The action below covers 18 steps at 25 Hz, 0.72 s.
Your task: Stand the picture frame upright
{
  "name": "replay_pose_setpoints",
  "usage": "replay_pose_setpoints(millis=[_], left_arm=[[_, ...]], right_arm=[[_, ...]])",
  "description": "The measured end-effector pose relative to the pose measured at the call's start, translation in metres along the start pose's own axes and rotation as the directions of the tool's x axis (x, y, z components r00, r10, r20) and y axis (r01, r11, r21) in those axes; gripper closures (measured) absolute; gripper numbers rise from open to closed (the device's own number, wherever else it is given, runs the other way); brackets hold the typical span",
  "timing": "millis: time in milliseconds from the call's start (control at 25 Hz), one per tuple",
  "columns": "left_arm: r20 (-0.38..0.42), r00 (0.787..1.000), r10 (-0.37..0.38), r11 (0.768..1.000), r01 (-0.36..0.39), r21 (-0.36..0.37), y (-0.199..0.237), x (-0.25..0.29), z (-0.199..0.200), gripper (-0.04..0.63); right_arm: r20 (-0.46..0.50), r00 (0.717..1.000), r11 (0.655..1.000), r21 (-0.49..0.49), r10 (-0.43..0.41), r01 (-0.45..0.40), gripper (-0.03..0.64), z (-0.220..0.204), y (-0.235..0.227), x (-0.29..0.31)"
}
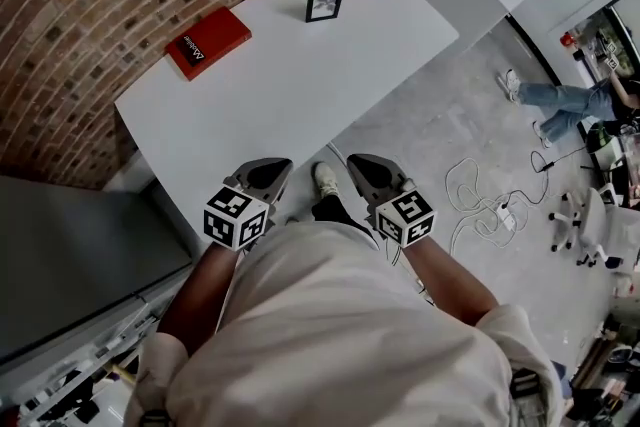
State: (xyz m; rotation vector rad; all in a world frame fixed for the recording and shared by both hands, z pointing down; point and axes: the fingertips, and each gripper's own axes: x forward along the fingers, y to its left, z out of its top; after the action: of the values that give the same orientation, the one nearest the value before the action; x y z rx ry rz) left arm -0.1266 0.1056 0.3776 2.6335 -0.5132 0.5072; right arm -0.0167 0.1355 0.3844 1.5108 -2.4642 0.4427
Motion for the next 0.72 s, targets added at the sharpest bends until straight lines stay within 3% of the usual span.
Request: replay_pose_setpoints(millis=[720], left_arm=[[0.015,1.0,0.003,1.0,-0.003,0.009,-0.0038,-0.0061,0.0004,0.598]], right_arm=[[0.034,0.999,1.0,-0.017,-0.014,0.015,0.6,0.0089,0.0071,-0.005]])
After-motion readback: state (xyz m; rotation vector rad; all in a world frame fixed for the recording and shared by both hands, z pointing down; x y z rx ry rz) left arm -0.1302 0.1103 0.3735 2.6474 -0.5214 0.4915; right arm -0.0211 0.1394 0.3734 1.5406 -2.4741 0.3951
